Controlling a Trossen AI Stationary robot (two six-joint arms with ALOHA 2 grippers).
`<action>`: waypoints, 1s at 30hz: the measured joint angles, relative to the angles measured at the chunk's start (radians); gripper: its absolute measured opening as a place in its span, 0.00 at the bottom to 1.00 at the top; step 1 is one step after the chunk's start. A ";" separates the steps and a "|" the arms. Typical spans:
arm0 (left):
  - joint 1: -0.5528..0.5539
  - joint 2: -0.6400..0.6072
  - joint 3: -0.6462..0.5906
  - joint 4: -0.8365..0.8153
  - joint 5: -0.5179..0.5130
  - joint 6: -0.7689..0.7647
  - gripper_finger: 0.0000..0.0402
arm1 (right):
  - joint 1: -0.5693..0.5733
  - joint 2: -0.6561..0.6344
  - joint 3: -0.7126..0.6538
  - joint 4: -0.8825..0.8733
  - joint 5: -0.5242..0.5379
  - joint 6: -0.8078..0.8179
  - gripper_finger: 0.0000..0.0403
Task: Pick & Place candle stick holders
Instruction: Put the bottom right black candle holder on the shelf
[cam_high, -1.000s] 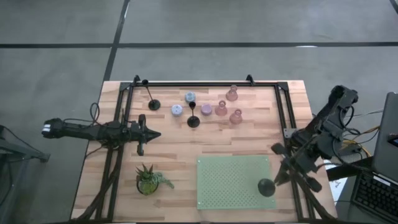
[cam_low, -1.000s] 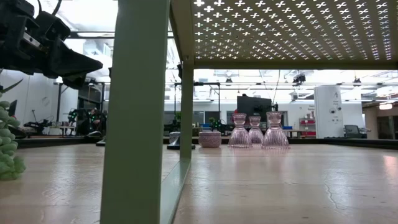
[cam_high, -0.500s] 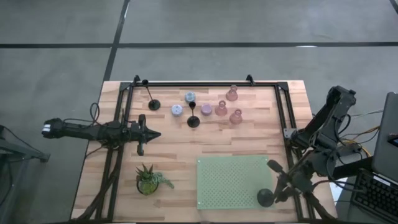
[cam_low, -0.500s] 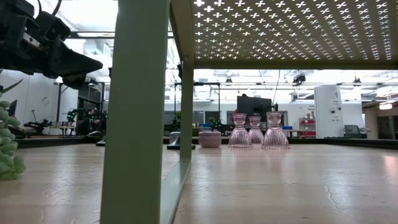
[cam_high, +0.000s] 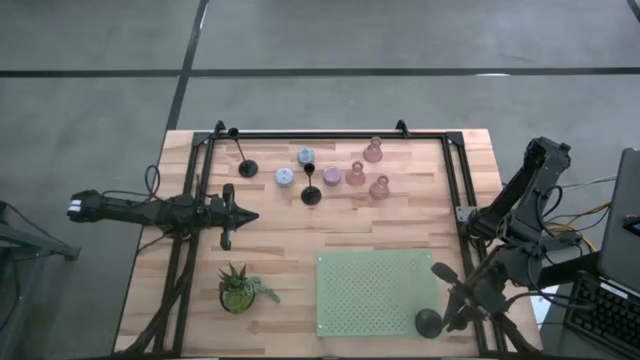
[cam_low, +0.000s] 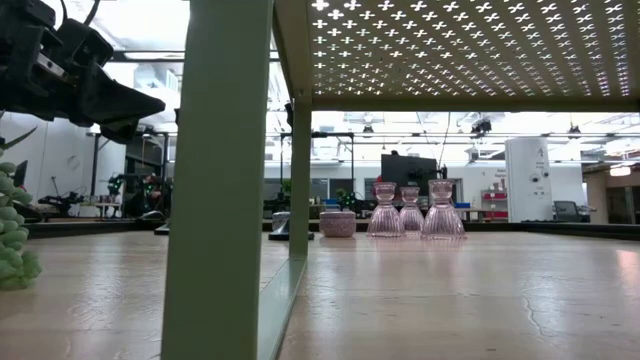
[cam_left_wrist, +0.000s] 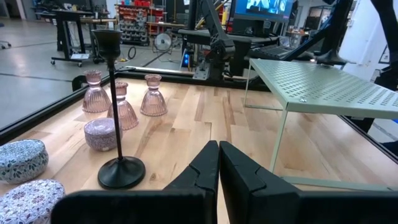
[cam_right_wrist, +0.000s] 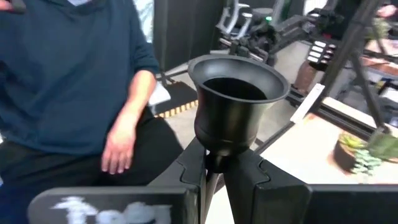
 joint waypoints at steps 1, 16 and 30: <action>0.000 0.000 0.000 0.000 0.000 0.000 0.04 | 0.000 -0.006 -0.007 -0.001 0.016 -0.002 0.08; 0.000 0.000 0.000 0.002 0.000 0.000 0.04 | -0.001 -0.078 -0.073 -0.001 0.035 0.044 0.08; 0.000 0.000 0.000 0.002 0.000 0.000 0.04 | -0.001 -0.078 -0.074 -0.006 0.039 0.075 0.19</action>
